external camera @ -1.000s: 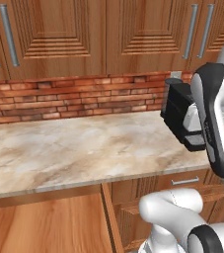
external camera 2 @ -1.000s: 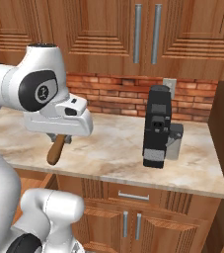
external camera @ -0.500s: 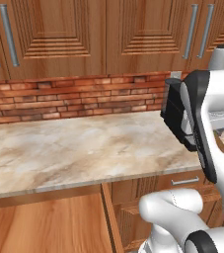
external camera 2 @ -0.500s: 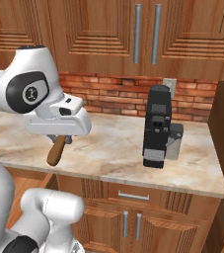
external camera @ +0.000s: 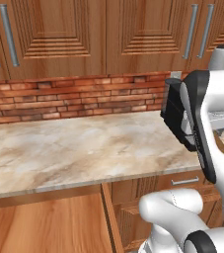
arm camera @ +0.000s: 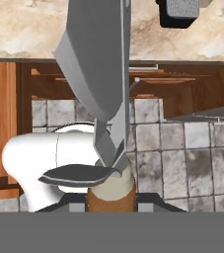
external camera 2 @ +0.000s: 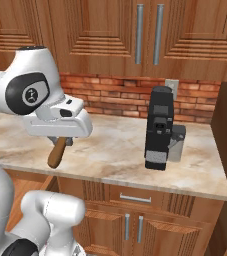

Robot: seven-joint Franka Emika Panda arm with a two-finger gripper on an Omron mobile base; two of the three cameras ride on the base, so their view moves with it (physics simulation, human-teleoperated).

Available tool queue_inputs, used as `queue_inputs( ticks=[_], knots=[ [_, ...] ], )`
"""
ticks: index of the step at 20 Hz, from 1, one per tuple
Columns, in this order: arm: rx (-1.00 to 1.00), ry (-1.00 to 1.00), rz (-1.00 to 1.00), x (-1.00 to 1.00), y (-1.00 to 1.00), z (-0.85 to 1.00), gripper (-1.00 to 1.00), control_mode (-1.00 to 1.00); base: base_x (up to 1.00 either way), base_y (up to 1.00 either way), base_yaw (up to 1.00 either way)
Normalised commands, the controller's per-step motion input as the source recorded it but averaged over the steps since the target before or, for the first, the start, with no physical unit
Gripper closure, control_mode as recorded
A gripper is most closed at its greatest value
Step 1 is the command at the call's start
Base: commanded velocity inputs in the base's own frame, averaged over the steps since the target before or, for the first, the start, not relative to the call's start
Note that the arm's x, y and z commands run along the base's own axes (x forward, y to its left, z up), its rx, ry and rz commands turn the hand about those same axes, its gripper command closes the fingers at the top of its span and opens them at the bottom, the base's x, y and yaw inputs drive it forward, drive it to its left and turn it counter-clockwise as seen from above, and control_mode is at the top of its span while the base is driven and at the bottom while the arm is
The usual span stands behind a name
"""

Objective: Take the pizza cutter from the drawer on the left and place it on the dining counter for cutting.

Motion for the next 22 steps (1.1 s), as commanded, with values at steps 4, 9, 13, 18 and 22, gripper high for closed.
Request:
queue_inputs(
  ticks=[4,9,13,18,22],
  knots=[
    [0.00,0.00,0.00,0.00,0.00,0.00,1.00,1.00,0.00,0.00,0.00],
    [0.00,0.00,0.00,0.00,0.00,0.00,1.00,1.00,-0.35,-0.02,-0.03],
    [0.00,0.00,0.00,0.00,0.00,0.00,1.00,1.00,-0.80,-0.25,-0.20],
    [0.00,0.00,0.00,0.00,0.00,0.00,1.00,1.00,-0.64,-0.13,-0.67],
    [0.00,0.00,0.00,0.00,0.00,0.00,1.00,1.00,-0.20,0.00,-0.99]
  ],
)
